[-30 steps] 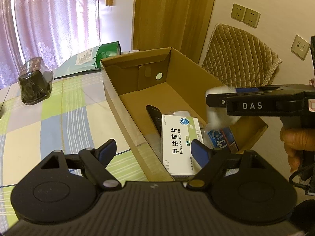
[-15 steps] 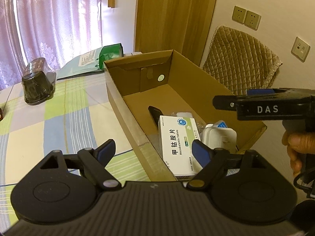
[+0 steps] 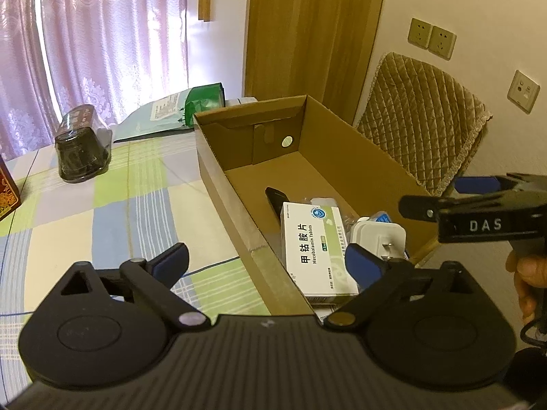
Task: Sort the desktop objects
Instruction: 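Withdraw both tools from the cardboard box back from the table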
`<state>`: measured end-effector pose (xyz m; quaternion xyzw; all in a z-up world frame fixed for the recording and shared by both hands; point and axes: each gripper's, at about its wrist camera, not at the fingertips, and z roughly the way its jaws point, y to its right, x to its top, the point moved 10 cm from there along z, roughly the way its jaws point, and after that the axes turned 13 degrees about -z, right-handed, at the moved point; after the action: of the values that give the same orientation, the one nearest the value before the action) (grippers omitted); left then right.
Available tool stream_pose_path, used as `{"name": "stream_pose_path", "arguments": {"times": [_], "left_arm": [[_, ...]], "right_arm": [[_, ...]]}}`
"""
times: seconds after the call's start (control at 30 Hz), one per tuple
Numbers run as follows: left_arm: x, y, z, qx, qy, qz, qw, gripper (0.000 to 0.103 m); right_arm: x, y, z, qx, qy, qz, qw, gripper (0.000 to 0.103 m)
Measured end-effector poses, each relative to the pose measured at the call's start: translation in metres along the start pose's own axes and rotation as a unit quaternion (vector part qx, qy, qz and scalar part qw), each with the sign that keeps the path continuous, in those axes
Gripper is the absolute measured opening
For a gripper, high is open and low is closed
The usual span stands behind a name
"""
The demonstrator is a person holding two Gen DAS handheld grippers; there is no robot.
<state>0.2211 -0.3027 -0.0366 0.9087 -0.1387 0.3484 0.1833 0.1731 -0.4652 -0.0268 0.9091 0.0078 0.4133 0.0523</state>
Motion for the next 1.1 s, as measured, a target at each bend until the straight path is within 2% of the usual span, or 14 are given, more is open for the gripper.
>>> {"name": "stream_pose_path", "arguments": {"times": [0.1, 0.73, 1.1], "left_arm": [[-0.002, 0.001, -0.007, 0.003, 0.003, -0.006, 1.0000, 0.102], [-0.042, 0.008, -0.059, 0.009, -0.003, -0.047, 0.9988, 0.102], [-0.056, -0.002, -0.086, 0.022, -0.014, -0.087, 0.9959, 0.102]], "right_arm": [[-0.004, -0.001, -0.010, 0.000, -0.003, 0.000, 1.000, 0.103], [-0.046, -0.016, -0.077, -0.001, -0.030, 0.012, 0.999, 0.103], [-0.065, -0.036, -0.109, 0.007, -0.040, 0.019, 0.999, 0.103]]}}
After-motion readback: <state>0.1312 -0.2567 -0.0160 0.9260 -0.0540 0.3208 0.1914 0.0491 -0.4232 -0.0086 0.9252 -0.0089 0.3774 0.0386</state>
